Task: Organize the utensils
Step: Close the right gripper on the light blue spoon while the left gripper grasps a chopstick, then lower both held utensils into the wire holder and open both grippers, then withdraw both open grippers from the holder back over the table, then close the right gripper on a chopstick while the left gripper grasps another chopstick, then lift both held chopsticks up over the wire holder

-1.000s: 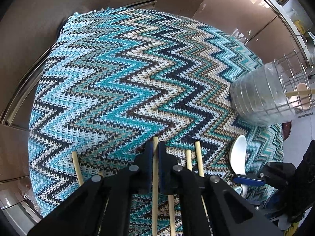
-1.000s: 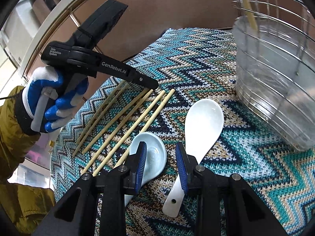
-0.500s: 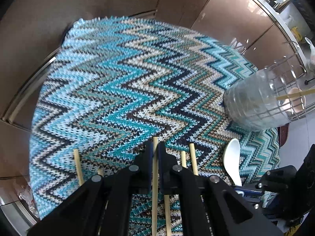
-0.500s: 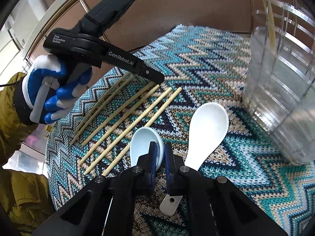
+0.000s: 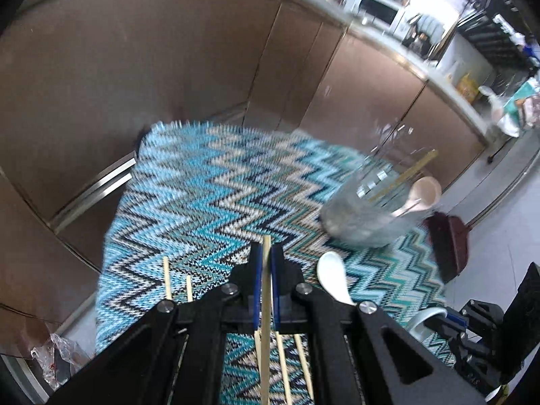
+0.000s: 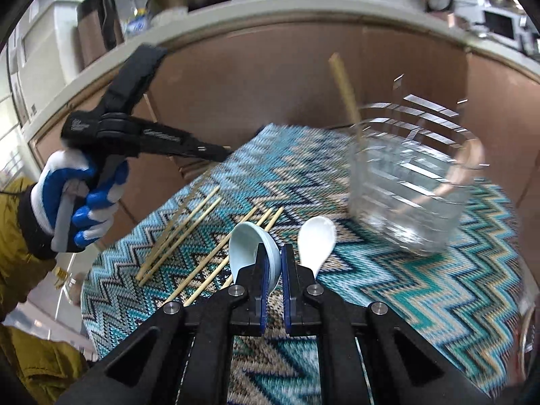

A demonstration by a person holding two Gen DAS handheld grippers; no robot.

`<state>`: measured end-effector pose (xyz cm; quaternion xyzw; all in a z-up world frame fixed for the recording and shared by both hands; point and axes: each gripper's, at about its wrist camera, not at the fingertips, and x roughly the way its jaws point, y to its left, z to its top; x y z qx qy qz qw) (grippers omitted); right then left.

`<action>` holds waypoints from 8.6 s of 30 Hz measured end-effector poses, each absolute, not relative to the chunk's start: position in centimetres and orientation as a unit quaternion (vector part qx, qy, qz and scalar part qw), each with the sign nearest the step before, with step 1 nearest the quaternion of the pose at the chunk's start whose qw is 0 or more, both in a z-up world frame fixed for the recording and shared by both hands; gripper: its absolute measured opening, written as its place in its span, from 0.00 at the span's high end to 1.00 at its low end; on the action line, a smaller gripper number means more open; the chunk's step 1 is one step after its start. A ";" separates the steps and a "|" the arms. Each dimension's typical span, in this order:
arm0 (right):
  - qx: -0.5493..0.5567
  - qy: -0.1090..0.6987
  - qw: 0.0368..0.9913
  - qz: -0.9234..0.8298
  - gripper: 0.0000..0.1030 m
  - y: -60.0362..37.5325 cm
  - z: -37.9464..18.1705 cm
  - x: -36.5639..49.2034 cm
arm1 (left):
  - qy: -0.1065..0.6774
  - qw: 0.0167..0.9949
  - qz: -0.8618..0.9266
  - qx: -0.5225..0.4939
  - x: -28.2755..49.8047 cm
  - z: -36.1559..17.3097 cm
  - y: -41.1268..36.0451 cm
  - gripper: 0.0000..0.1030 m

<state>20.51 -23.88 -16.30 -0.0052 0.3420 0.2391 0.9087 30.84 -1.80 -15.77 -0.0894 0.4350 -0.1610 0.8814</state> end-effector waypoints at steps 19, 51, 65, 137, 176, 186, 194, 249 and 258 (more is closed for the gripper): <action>0.029 0.123 0.991 0.043 0.93 -31.2 -2.5 14.0 | 0.226 0.936 -0.235 -0.136 26.3 3.4 -8.0 0.96; 0.040 0.093 0.994 -0.048 0.65 -32.3 -12.2 28.2 | 0.153 0.969 -0.124 -0.150 39.4 -8.9 -16.0 0.81; 0.068 0.052 0.993 -0.085 0.37 -32.9 -7.1 19.4 | 0.130 0.974 -0.089 -0.162 30.5 -2.8 -9.7 0.61; 0.055 0.389 0.895 0.212 0.78 -18.2 -17.3 22.7 | 0.530 0.821 -0.157 -0.141 33.5 -20.8 4.1 0.70; 0.007 0.564 0.803 0.194 0.89 -14.3 -26.0 37.4 | 0.619 0.771 -0.120 -0.093 40.7 -26.8 2.5 0.85; 0.007 0.577 0.796 0.180 0.90 -13.5 -26.3 38.1 | 0.616 0.777 -0.094 -0.092 40.5 -26.8 2.6 0.95; 0.013 0.564 0.808 0.169 0.95 -13.5 -25.6 36.2 | 0.588 0.795 -0.100 -0.113 38.2 -24.7 3.5 0.96; 0.068 0.093 0.983 0.141 0.95 -30.7 2.3 22.4 | 0.129 0.958 -0.186 -0.179 33.0 5.5 -10.2 0.96; 0.047 0.114 0.984 0.128 0.95 -30.8 -1.9 29.2 | 0.094 0.973 -0.126 -0.171 38.4 0.4 -14.7 0.96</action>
